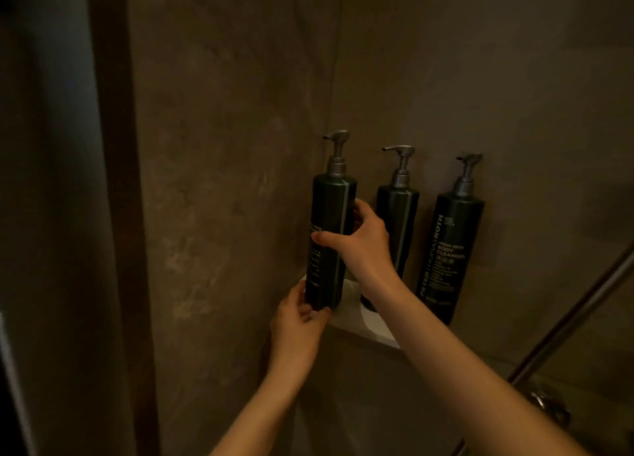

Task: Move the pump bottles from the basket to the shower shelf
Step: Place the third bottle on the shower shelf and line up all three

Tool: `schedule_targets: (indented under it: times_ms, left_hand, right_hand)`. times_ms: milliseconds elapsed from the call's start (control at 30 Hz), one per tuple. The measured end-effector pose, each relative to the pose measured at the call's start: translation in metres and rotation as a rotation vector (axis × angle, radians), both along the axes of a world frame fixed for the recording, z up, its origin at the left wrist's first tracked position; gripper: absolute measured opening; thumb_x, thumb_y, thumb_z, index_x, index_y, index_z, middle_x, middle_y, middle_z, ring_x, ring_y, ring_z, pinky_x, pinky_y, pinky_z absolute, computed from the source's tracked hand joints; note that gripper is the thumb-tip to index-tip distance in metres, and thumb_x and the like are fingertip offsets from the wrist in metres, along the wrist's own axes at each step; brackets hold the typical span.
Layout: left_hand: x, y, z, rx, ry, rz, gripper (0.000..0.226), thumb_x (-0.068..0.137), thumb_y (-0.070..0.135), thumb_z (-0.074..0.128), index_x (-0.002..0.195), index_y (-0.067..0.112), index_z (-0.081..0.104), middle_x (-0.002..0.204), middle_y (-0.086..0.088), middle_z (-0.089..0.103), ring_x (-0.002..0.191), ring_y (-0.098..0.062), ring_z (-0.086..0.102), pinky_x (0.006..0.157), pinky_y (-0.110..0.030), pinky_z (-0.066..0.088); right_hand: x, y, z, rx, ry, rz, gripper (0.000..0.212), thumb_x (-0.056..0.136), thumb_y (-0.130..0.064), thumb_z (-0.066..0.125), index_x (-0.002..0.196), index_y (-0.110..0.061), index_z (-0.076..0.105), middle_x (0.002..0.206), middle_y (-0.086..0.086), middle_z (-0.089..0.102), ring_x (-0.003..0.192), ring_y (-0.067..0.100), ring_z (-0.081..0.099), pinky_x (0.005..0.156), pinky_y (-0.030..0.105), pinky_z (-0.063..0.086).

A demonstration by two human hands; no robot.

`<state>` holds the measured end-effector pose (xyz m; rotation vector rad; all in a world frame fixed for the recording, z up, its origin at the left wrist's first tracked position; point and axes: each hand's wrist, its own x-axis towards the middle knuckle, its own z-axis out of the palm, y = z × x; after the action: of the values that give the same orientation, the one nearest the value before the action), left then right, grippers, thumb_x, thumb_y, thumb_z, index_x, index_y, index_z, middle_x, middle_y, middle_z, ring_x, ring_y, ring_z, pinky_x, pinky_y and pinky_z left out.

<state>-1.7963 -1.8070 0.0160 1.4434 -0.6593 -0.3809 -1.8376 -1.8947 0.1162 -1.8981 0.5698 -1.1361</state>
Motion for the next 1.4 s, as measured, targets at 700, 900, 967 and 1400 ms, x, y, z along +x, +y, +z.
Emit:
schedule_targets:
  times_ms: [700, 900, 967, 1400]
  left_hand:
    - [0.018, -0.027, -0.003, 0.079, -0.366, 0.083, 0.054, 0.089, 0.011, 0.056, 0.140, 0.023, 0.041, 0.137, 0.001, 0.048, 0.112, 0.000, 0.040, 0.093, -0.018, 0.033]
    - [0.018, -0.025, -0.005, 0.020, -0.461, 0.108, 0.057, 0.091, 0.018, 0.056, 0.143, 0.026, 0.034, 0.143, 0.007, 0.042, 0.117, 0.004, 0.035, 0.097, -0.014, 0.029]
    - [0.019, -0.029, -0.003, 0.007, -0.479, 0.126, 0.057, 0.091, 0.020, 0.056, 0.144, 0.024, 0.034, 0.146, 0.004, 0.040, 0.124, 0.000, 0.037, 0.099, -0.015, 0.030]
    - [0.024, -0.060, 0.013, 0.002, -0.473, 0.143, 0.070, 0.092, 0.016, 0.055, 0.150, 0.016, 0.016, 0.154, -0.008, 0.029, 0.140, -0.021, 0.030, 0.116, -0.042, 0.028]
  right_hand:
    - [0.026, -0.010, -0.021, -0.051, -0.023, -0.058, 0.081, 0.083, -0.022, 0.067, 0.148, -0.022, 0.020, 0.146, 0.002, 0.038, 0.132, 0.018, 0.041, 0.109, 0.046, 0.038]
    - [-0.015, 0.014, -0.043, -0.372, -0.043, -0.143, 0.063, 0.091, -0.021, 0.056, 0.146, -0.021, 0.027, 0.153, -0.006, 0.024, 0.142, 0.007, 0.021, 0.117, 0.033, 0.025]
    - [-0.030, 0.015, -0.056, -0.484, -0.095, -0.224, 0.058, 0.090, -0.015, 0.057, 0.143, -0.019, 0.033, 0.151, -0.005, 0.027, 0.142, 0.008, 0.023, 0.116, 0.031, 0.026]
    - [-0.043, -0.022, -0.069, -0.282, -0.012, -0.474, 0.089, 0.080, -0.032, 0.071, 0.148, -0.015, 0.016, 0.148, 0.007, 0.031, 0.136, 0.020, 0.033, 0.111, 0.039, 0.036]
